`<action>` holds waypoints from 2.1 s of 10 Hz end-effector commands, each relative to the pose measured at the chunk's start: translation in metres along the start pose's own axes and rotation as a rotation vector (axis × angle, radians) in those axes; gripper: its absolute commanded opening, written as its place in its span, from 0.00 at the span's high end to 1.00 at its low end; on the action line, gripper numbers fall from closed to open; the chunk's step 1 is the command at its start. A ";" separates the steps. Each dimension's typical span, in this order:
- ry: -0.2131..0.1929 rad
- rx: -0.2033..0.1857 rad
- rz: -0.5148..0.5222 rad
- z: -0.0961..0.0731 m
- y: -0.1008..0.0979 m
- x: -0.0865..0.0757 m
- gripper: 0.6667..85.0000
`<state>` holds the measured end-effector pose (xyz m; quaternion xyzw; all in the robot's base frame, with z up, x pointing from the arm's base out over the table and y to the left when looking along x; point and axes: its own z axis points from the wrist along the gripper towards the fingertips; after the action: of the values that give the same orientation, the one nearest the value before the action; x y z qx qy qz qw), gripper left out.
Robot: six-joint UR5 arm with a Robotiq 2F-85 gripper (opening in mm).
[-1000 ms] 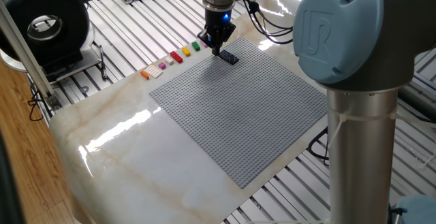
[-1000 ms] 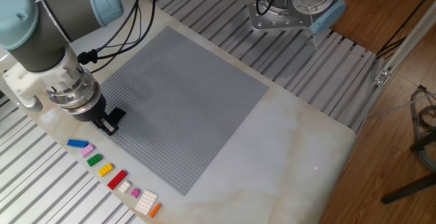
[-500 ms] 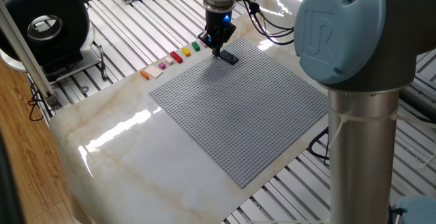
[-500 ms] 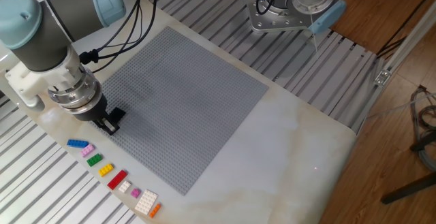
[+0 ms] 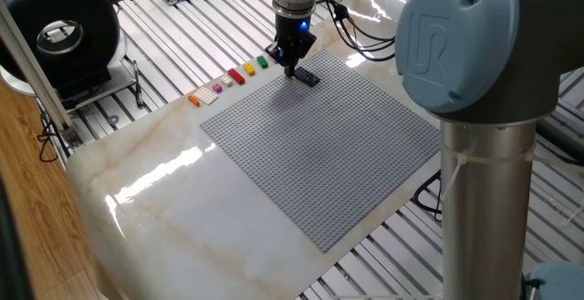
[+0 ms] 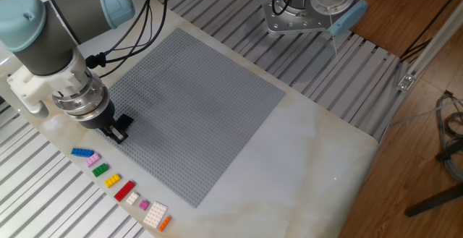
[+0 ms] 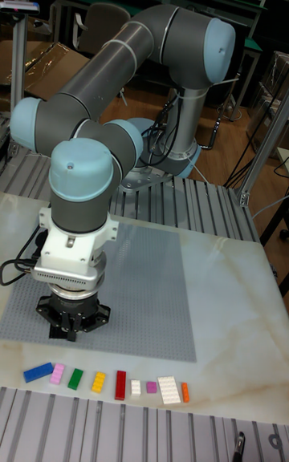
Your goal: Stack small Lego blocks one on top of the other
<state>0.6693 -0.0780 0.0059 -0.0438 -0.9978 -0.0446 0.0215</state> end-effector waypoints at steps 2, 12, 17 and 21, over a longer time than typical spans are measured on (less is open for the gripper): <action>-0.011 -0.009 -0.007 0.001 -0.001 -0.001 1.00; 0.000 0.015 -0.029 0.000 -0.011 0.002 1.00; 0.021 0.015 -0.018 -0.004 -0.009 0.005 1.00; 0.058 0.109 -0.079 -0.010 -0.038 0.016 1.00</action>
<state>0.6555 -0.1041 0.0099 -0.0139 -0.9989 -0.0067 0.0437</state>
